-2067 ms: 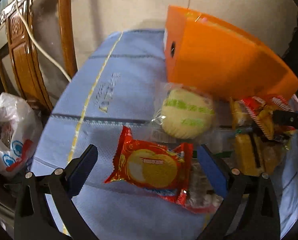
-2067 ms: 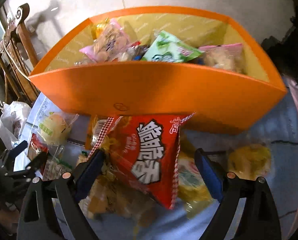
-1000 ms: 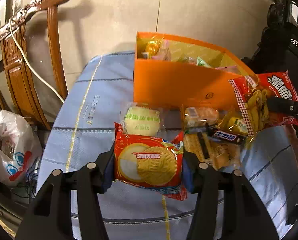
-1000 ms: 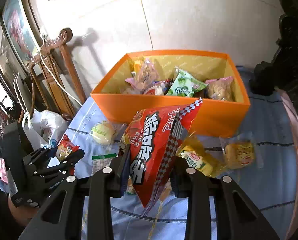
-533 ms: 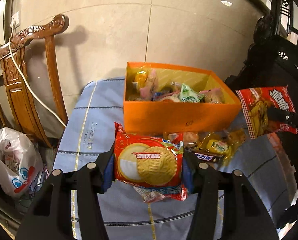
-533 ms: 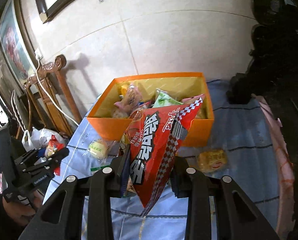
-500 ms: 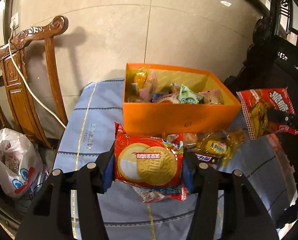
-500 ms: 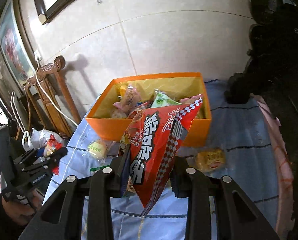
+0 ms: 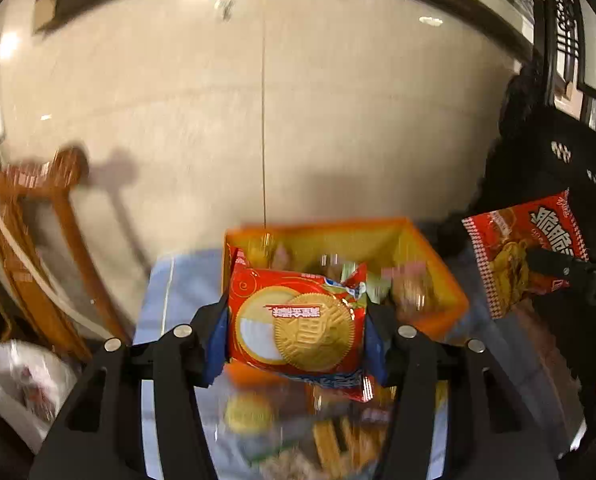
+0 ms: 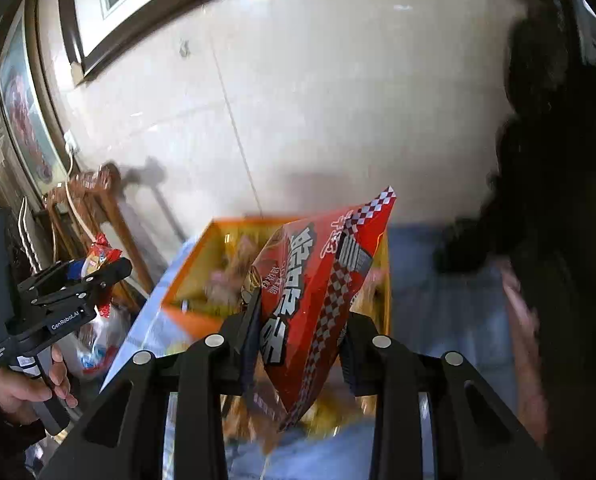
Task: Organize snacks
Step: 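Lift both packs over the orange box and open both grippers to drop them, then move both tools back toward the remaining snacks beside the box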
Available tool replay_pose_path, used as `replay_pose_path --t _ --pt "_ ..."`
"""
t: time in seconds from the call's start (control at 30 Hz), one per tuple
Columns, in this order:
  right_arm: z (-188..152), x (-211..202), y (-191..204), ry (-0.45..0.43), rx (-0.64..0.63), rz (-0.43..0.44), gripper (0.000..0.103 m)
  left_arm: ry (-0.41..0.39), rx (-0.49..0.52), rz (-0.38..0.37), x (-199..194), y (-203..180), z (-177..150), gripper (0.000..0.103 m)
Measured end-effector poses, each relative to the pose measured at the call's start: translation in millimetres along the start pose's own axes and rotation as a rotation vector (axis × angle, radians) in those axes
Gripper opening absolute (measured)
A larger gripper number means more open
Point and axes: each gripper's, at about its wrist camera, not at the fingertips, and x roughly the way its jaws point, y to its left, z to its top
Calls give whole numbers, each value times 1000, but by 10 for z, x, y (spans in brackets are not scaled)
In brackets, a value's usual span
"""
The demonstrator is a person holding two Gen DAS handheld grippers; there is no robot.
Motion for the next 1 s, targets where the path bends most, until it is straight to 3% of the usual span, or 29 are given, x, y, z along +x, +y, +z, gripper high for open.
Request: replay_pose_path --t 0.2,0.27,0.3,0.33,0.37,0.43,0.63,0.87,1.0 --pt "739 183 49 -35 -64 4 33 -82 23 28 195 -205 693 55" --pt "875 353 60 -3 -74 19 36 -63 9 37 374 -253 827 63" --pt "900 450 50 23 -73 23 43 -43 -13 29 510 -254 859 77" --pt "908 602 29 72 -70 26 62 -28 -9 39 597 -263 856 93" --pt "875 761 6 131 -74 -9 69 -9 6 80 705 -282 834 97" --pt "774 916 -7 185 -103 -99 71 62 -6 74 890 -251 717 97" --pt "296 914 -188 208 -127 -128 72 123 -72 52 972 -67 311 97" --pt "-113 798 -392 225 -58 -126 73 125 -64 55 701 68 -55 97" --pt "-379 682 -429 220 -45 -126 81 120 -45 33 495 35 -297 97"
